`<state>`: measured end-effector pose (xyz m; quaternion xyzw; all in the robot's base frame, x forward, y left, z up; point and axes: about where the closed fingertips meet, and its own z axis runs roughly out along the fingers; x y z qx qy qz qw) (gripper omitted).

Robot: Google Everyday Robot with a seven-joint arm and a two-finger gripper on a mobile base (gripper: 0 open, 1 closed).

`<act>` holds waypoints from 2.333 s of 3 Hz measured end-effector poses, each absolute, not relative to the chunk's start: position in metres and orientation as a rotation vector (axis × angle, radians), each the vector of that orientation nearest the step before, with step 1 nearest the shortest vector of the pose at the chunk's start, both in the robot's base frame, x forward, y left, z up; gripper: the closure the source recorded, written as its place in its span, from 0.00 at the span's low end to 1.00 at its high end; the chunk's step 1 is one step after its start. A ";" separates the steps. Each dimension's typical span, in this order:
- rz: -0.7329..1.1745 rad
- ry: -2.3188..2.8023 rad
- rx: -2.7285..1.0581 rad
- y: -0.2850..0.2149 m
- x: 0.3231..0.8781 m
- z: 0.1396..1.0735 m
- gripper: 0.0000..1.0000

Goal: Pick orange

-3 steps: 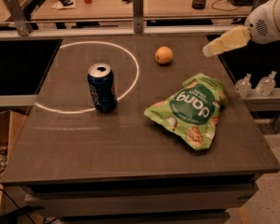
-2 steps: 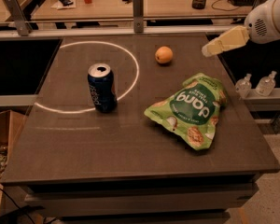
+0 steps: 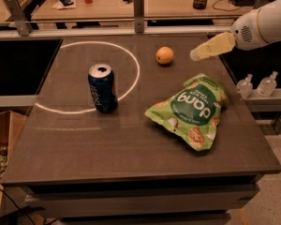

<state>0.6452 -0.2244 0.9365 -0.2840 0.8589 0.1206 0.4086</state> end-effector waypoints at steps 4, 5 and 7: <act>0.471 2.001 -1.030 -0.131 0.706 0.871 0.00; 0.489 1.972 -1.027 -0.104 0.745 0.858 0.00; 0.472 1.989 -1.046 -0.108 0.753 0.846 0.00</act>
Offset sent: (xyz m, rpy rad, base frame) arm 0.0327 0.0882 -0.0669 0.0394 0.0175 0.3795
